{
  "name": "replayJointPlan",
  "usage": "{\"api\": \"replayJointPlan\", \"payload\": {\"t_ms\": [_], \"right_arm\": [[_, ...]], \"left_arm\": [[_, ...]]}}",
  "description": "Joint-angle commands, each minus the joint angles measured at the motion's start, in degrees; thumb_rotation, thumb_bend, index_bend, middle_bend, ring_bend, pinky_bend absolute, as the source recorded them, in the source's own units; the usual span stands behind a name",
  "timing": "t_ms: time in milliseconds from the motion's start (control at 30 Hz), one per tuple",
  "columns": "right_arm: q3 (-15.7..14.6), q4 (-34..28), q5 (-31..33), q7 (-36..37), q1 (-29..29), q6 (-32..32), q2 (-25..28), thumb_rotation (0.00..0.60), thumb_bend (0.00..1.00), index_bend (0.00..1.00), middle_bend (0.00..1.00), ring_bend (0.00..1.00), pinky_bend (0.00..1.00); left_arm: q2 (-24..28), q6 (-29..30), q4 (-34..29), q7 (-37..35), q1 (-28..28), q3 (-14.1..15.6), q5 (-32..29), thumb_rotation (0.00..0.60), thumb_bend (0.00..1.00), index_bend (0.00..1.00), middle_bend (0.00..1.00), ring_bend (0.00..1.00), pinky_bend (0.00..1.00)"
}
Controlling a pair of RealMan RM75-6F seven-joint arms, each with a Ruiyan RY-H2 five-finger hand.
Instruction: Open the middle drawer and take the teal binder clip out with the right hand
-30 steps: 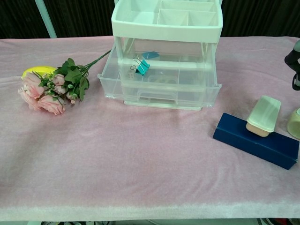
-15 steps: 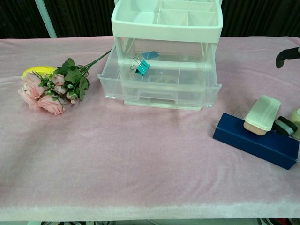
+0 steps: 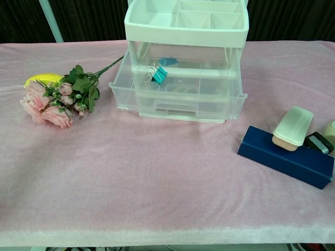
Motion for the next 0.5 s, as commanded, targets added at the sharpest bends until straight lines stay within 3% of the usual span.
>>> {"api": "replayJointPlan", "payload": {"t_ms": [33, 167, 300, 400, 500], "right_arm": [[-3.17, -0.06, -3.09, 8.80, -7.08, 5.07, 0.77, 0.600, 0.10, 0.00, 0.12, 0.11, 0.20], [-4.34, 3.07, -5.16, 15.62, -12.00, 8.84, 0.30, 0.600, 0.09, 0.00, 0.01, 0.01, 0.16], [-4.03, 8.41, -6.56, 20.81, -15.73, 12.21, -1.97, 0.600, 0.08, 0.00, 0.00, 0.00, 0.15], [-2.74, 14.11, -7.41, 23.13, -17.57, 14.74, -4.27, 0.600, 0.08, 0.00, 0.00, 0.00, 0.15], [-1.36, 16.88, -7.79, 23.70, -18.29, 15.93, -5.43, 0.600, 0.08, 0.00, 0.00, 0.00, 0.15]], "left_arm": [[2.46, -2.55, -4.13, 7.88, 1.29, -0.12, -4.44, 0.600, 0.00, 0.00, 0.00, 0.00, 0.00], [4.65, -3.63, -10.71, 16.01, 2.19, -0.95, -8.34, 0.600, 0.00, 0.00, 0.00, 0.00, 0.00], [5.67, -3.13, -13.18, 20.82, 3.20, -0.91, -9.42, 0.600, 0.00, 0.00, 0.00, 0.00, 0.00], [6.32, -1.38, -12.29, 24.65, 4.66, -0.32, -9.10, 0.600, 0.00, 0.00, 0.00, 0.00, 0.00], [5.42, 0.78, -9.23, 23.60, 5.95, -0.25, -8.39, 0.600, 0.00, 0.00, 0.00, 0.00, 0.00]]}}
